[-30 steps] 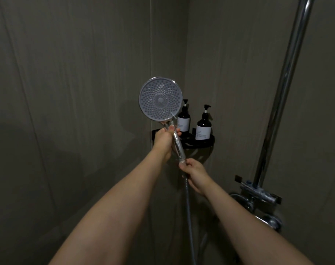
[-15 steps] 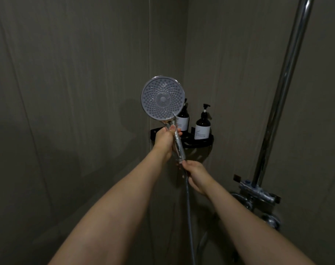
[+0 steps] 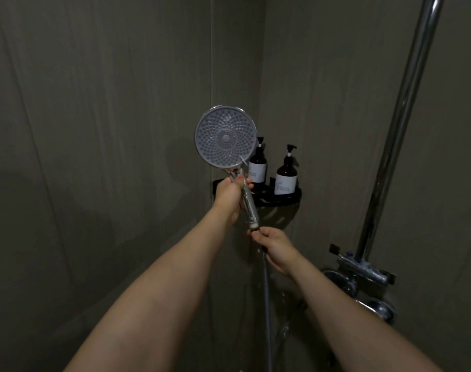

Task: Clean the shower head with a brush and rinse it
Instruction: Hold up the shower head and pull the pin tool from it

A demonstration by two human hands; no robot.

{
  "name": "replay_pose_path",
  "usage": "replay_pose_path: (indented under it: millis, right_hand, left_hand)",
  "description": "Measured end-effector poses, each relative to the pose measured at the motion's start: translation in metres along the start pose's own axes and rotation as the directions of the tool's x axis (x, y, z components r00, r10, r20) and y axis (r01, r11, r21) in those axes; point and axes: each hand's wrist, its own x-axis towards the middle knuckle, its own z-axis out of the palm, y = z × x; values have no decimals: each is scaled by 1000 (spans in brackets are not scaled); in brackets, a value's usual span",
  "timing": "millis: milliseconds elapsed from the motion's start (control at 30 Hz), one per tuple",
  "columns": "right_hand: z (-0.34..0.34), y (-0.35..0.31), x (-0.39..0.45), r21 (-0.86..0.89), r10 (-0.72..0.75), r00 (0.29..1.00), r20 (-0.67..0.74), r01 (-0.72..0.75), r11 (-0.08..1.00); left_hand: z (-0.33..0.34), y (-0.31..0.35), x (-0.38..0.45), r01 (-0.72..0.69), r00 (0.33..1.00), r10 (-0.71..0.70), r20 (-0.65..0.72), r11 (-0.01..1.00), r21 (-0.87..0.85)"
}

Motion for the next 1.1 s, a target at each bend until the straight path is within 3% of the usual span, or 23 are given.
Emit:
replay_pose_path:
  millis: [233,400,633,800,967,1100]
  right_hand:
    - [-1,4,0,-70,20,999,27,-18,997]
    - [-2,2,1,-229,9,1000,11,-6,973]
    - [-7,5,4,-168,23,1000,0,-23,986]
    - [-8,13,11,-16,-9,991,-134,7,1000]
    - [-14,9,14,-139,-72,961,-269,35,990]
    - [-8,-7,15,-90,-118,947,-298,95,991]
  left_hand:
    - [-5,-5,1,2,1000,-2,-2,1000,24]
    - [-8,-8,1,7,1000,-7,-5,1000,0]
    - [-10,-9,1,5,1000,-5,-14,1000,1]
    - [-11,-10,3,29,999,-30,-28,998,-56]
    - [-17,-16,5,41,998,-43,-52,998,-45]
    - [-18,-19,5,62,996,-65,-67,997,-52]
